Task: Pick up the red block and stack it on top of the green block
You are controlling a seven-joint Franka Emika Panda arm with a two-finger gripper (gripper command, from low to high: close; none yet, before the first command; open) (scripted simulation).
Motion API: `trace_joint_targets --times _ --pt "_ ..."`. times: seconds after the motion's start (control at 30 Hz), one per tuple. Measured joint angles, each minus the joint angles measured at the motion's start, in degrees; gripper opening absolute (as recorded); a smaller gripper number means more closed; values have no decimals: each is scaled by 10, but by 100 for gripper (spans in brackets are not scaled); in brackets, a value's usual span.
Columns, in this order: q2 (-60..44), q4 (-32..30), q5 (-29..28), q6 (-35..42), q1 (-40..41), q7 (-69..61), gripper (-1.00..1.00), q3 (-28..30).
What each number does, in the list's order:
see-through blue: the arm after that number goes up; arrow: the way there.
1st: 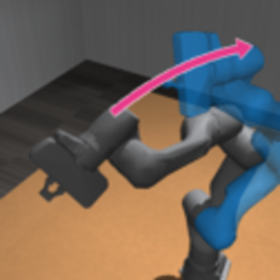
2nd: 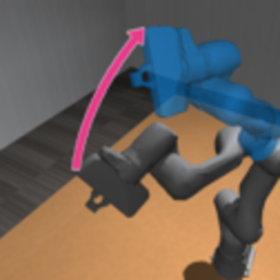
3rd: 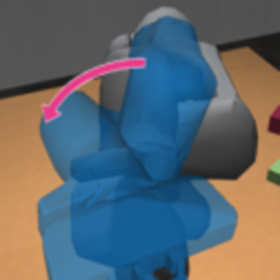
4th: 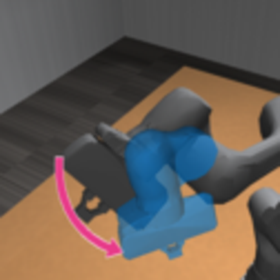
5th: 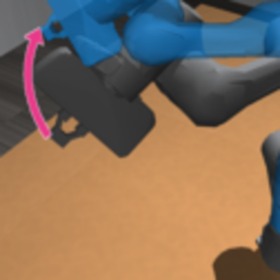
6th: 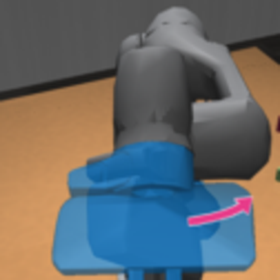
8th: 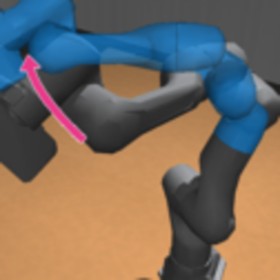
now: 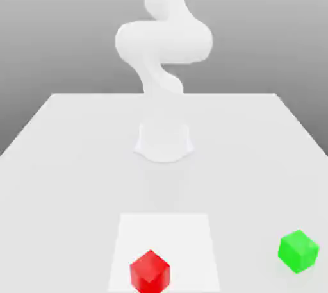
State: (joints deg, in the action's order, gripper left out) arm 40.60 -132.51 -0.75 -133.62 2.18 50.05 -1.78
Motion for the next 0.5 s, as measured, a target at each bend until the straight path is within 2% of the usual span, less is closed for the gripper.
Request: trace_joint_targets --times 0.27,0.5 --pt "-170 -23 -32 -60 60 142 0 -49" --pt "-316 -43 -62 -110 89 265 0 -68"
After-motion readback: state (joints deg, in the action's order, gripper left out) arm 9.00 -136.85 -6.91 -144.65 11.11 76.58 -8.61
